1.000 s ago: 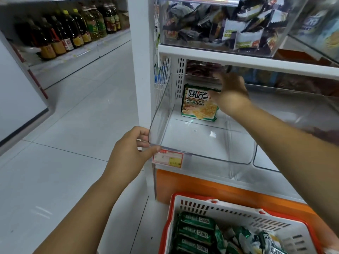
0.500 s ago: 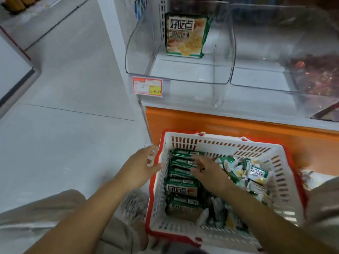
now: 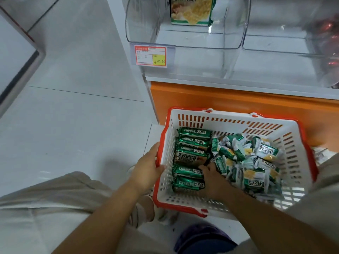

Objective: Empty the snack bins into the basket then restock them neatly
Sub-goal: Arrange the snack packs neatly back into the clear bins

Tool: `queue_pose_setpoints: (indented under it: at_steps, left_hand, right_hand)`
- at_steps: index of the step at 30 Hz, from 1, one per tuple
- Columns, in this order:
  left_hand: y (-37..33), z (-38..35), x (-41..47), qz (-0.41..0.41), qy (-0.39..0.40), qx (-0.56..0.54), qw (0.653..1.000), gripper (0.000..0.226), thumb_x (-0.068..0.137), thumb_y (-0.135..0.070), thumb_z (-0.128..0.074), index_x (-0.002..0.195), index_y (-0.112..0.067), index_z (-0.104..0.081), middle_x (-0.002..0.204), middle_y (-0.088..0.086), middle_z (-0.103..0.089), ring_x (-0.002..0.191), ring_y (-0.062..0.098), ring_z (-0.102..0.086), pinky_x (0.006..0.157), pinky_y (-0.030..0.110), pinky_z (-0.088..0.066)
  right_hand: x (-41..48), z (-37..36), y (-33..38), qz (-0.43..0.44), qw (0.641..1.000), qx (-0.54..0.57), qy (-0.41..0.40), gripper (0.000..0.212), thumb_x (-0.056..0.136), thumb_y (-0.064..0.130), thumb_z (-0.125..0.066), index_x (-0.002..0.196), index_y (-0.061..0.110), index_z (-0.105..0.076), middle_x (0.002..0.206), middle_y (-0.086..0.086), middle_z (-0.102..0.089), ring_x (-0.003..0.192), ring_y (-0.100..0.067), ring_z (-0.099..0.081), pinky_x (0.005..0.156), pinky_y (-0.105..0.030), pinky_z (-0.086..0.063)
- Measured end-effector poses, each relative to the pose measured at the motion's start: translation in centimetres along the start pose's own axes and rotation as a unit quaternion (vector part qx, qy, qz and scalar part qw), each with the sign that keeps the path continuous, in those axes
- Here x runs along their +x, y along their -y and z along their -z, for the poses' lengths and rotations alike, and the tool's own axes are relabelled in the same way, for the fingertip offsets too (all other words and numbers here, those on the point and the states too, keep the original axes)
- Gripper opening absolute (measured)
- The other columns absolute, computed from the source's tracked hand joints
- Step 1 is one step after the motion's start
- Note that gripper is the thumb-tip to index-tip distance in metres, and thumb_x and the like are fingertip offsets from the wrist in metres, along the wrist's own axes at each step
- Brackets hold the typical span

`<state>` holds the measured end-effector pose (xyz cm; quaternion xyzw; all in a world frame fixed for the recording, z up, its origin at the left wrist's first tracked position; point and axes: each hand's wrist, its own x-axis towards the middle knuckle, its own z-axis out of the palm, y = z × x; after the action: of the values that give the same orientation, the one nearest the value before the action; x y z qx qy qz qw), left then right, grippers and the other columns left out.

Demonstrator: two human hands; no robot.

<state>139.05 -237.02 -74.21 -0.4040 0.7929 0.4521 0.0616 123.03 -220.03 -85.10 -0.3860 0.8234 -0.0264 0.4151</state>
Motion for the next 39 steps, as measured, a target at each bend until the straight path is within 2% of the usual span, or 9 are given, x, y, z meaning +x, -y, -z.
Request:
queue_pose_setpoints:
  at_steps: [6, 12, 15, 19, 22, 27, 31, 36, 39]
  left_hand:
    - [0.6, 0.2, 0.1, 0.013, 0.005, -0.030, 0.999, 0.071, 0.094, -0.017, -0.064, 0.148, -0.042, -0.026, 0.137, -0.004, -0.056, 0.114, 0.019, -0.061, 0.092, 0.047, -0.056]
    - [-0.2, 1.2, 0.2, -0.022, -0.023, 0.064, 0.997, 0.075, 0.091, -0.023, -0.067, 0.151, -0.035, -0.025, 0.149, -0.003, -0.042, 0.134, 0.019, -0.041, 0.112, 0.042, -0.037]
    - [-2.2, 2.5, 0.4, -0.071, -0.032, 0.080, 0.994, 0.074, 0.092, -0.030, -0.065, 0.153, -0.032, -0.023, 0.155, -0.008, -0.033, 0.143, 0.015, -0.027, 0.118, 0.038, -0.024]
    - [-6.0, 4.7, 1.1, -0.075, 0.038, -0.041, 0.996, 0.062, 0.095, -0.036, -0.060, 0.149, -0.037, -0.030, 0.145, -0.021, -0.035, 0.137, 0.004, -0.032, 0.117, 0.039, -0.030]
    - [-8.7, 6.5, 1.9, -0.075, 0.079, -0.107, 0.988, 0.070, 0.081, -0.043, -0.064, 0.145, -0.048, -0.034, 0.150, -0.017, -0.041, 0.138, 0.009, -0.038, 0.116, 0.042, -0.031]
    - [-13.8, 8.9, 2.4, -0.129, 0.132, -0.221, 0.958, 0.064, 0.084, -0.019, -0.065, 0.142, -0.038, -0.044, 0.138, -0.011, -0.057, 0.124, 0.007, -0.054, 0.106, 0.030, -0.040]
    - [-16.5, 11.2, 1.8, -0.146, 0.140, -0.206, 0.957, 0.054, 0.082, -0.021, -0.077, 0.132, -0.025, -0.058, 0.121, -0.002, -0.070, 0.109, 0.014, -0.067, 0.092, 0.025, -0.050]
    - [-18.5, 13.4, 1.3, -0.157, 0.108, -0.235, 0.953, 0.047, 0.080, -0.012, -0.078, 0.123, -0.021, -0.063, 0.113, 0.003, -0.073, 0.104, 0.018, -0.070, 0.091, 0.032, -0.055]
    - [-18.9, 15.4, 1.3, -0.165, 0.087, -0.242, 0.952, 0.043, 0.083, -0.012, -0.075, 0.123, -0.018, -0.062, 0.111, 0.004, -0.074, 0.101, 0.023, -0.071, 0.087, 0.035, -0.057]
  right_hand:
    - [1.0, -1.2, -0.5, 0.036, 0.999, -0.025, 0.021, 0.098, 0.077, 0.032, -0.078, 0.148, 0.026, -0.012, 0.148, -0.013, -0.028, 0.072, -0.021, -0.062, 0.064, -0.039, -0.057]
    - [0.8, 1.9, 1.4, 0.019, 0.992, 0.126, 0.003, 0.100, 0.068, 0.039, -0.084, 0.148, 0.020, -0.027, 0.152, -0.004, -0.028, 0.128, -0.023, -0.044, 0.102, -0.035, -0.043]
    - [-0.5, 6.6, 2.1, 0.026, 0.983, 0.183, 0.016, 0.092, 0.072, 0.034, -0.082, 0.147, 0.024, -0.029, 0.145, 0.003, -0.033, 0.122, -0.018, -0.046, 0.098, -0.030, -0.045]
    - [-4.0, 14.4, 2.8, 0.059, 0.967, 0.248, -0.003, 0.077, 0.073, 0.017, -0.081, 0.138, 0.027, -0.041, 0.122, 0.008, -0.057, 0.098, -0.008, -0.063, 0.072, -0.017, -0.051]
    - [-7.4, 19.8, 3.2, 0.083, 0.956, 0.281, -0.019, 0.073, 0.071, 0.023, -0.080, 0.133, 0.037, -0.045, 0.108, 0.005, -0.068, 0.088, -0.016, -0.069, 0.067, -0.027, -0.055]
    - [-11.5, 25.5, 3.6, 0.147, 0.942, 0.297, -0.052, 0.073, 0.058, 0.036, -0.080, 0.125, 0.045, -0.054, 0.114, 0.002, -0.070, 0.109, -0.032, -0.063, 0.100, -0.055, -0.046]
    - [-13.8, 27.6, 3.6, 0.181, 0.915, 0.358, -0.050, 0.068, 0.061, 0.026, -0.079, 0.125, 0.035, -0.059, 0.119, -0.008, -0.067, 0.112, -0.032, -0.060, 0.099, -0.047, -0.041]
    - [-14.5, 29.2, 4.1, 0.211, 0.887, 0.405, -0.068, 0.077, 0.062, 0.026, -0.087, 0.132, 0.033, -0.056, 0.129, -0.008, -0.062, 0.121, -0.047, -0.051, 0.108, -0.066, -0.030]
    - [-14.7, 30.9, 5.5, 0.207, 0.878, 0.411, -0.131, 0.081, 0.050, 0.038, -0.093, 0.124, 0.037, -0.062, 0.125, -0.002, -0.066, 0.112, -0.026, -0.064, 0.105, -0.052, -0.044]
